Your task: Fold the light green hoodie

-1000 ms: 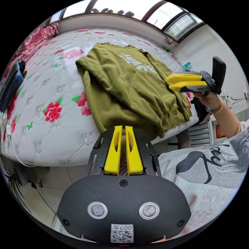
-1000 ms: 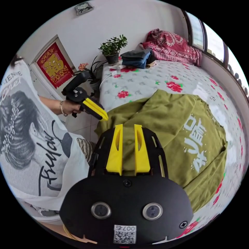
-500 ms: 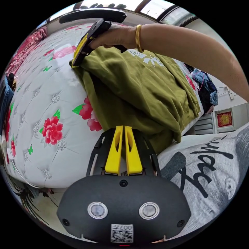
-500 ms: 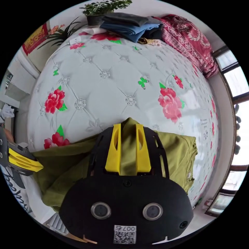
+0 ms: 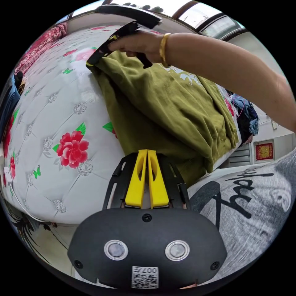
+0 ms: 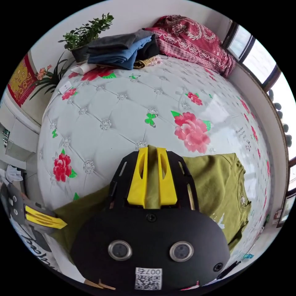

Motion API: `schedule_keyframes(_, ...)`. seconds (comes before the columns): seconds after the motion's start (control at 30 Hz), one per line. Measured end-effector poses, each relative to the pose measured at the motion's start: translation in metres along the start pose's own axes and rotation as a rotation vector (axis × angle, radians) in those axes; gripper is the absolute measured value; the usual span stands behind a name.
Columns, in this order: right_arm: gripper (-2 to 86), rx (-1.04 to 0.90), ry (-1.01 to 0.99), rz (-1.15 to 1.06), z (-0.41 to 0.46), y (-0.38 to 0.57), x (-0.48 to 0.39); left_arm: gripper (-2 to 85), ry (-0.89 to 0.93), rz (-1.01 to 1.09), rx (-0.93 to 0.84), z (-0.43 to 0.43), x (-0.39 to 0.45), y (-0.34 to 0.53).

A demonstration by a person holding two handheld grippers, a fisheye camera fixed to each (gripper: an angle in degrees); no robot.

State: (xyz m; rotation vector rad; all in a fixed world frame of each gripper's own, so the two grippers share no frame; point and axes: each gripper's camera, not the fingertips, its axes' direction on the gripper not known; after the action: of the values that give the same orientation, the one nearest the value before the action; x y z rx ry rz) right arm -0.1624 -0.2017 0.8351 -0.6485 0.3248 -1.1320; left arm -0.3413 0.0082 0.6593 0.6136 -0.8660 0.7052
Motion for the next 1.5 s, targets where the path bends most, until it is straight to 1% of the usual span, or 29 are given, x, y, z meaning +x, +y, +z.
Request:
schedule_keyframes(0.03, 2.7, 0.031, -0.021, -0.004, -0.012, 0.007, 0.004, -0.9, -0.001, -0.002, 0.004, -0.001, -0.001, 0.001)
schedule_keyframes(0.1, 3.1, 0.158, -0.04, -0.007, -0.067, 0.049, 0.019, -0.9, -0.025, 0.001, 0.044, -0.011, -0.002, 0.007)
schedule_keyframes(0.17, 3.4, 0.177, -0.08, 0.036, -0.1, 0.093, 0.032, -0.7, -0.019, -0.002, 0.063, -0.018, -0.002, 0.012)
schedule_keyframes(0.23, 3.6, 0.167, -0.153, 0.145, -0.121, 0.149, 0.045, -0.4, 0.032, -0.006, 0.07, -0.021, -0.003, 0.018)
schedule_keyframes(0.3, 3.9, 0.135, -0.276, 0.332, -0.132, 0.231, 0.052, 1.2, 0.161, -0.03, 0.084, -0.02, -0.005, 0.025)
schedule_keyframes(0.33, 3.9, 0.115, -0.302, 0.377, -0.132, 0.251, 0.052, 1.8, 0.198, -0.043, 0.085, -0.019, -0.006, 0.027)
schedule_keyframes(0.4, 4.1, 0.034, -0.356, 0.509, -0.128, 0.321, 0.038, 3.8, 0.337, -0.111, 0.077, -0.01, -0.009, 0.032)
schedule_keyframes(0.5, 4.2, 0.01, -0.472, 0.615, -0.119, 0.374, 0.017, 4.9, 0.39, -0.132, 0.038, 0.002, 0.0, 0.033)
schedule_keyframes(0.6, 4.0, 0.004, -0.578, 0.655, -0.101, 0.392, 0.006, 5.5, 0.397, -0.114, -0.026, 0.015, 0.017, 0.026)
schedule_keyframes(0.73, 3.2, -0.016, -0.642, 0.667, -0.073, 0.396, 0.008, 6.6, 0.403, -0.107, -0.092, 0.037, 0.032, 0.017)
schedule_keyframes(0.83, 2.1, 0.002, -0.694, 0.683, -0.059, 0.396, 0.015, 7.3, 0.439, -0.117, -0.126, 0.058, 0.037, 0.007)
schedule_keyframes(0.9, 1.2, 0.005, -0.697, 0.667, -0.055, 0.395, 0.021, 5.9, 0.417, -0.103, -0.158, 0.077, 0.041, -0.004)
schedule_keyframes(0.97, 0.7, 0.014, -0.722, 0.65, -0.057, 0.393, 0.025, 4.2, 0.432, -0.126, -0.177, 0.086, 0.039, -0.009)
schedule_keyframes(1.0, 0.5, 0.041, -0.75, 0.639, -0.061, 0.392, 0.028, 3.4, 0.457, -0.115, -0.166, 0.082, 0.039, -0.01)
schedule_keyframes(1.07, 0.3, 0.102, -0.768, 0.629, -0.074, 0.389, 0.033, 2.7, 0.436, -0.074, -0.097, 0.057, 0.043, -0.006)
schedule_keyframes(1.13, 0.2, 0.158, -0.773, 0.589, -0.088, 0.383, 0.033, 2.2, 0.369, -0.032, -0.037, 0.025, 0.046, 0.004)
schedule_keyframes(1.2, 0.1, 0.15, -0.758, 0.527, -0.086, 0.37, 0.025, 2.2, 0.281, -0.019, -0.023, 0.002, 0.041, 0.02)
schedule_keyframes(1.23, 0.1, 0.141, -0.756, 0.508, -0.082, 0.367, 0.021, 2.3, 0.273, -0.033, -0.04, 0.004, 0.037, 0.023)
schedule_keyframes(1.3, 0.4, 0.045, -0.709, 0.44, -0.046, 0.357, 0.004, 3.1, 0.264, -0.093, -0.116, 0.039, 0.019, 0.036)
schedule_keyframes(1.37, 0.9, -0.007, -0.688, 0.403, -0.022, 0.356, -0.004, 3.9, 0.305, -0.151, -0.145, 0.065, 0.007, 0.044)
schedule_keyframes(1.43, 1.7, 0.012, -0.688, 0.405, -0.023, 0.36, -0.004, 4.5, 0.344, -0.183, -0.095, 0.062, 0.005, 0.051)
schedule_keyframes(1.5, 2.8, 0.095, -0.64, 0.391, -0.054, 0.377, 0.001, 5.4, 0.288, -0.147, -0.035, 0.039, 0.012, 0.064)
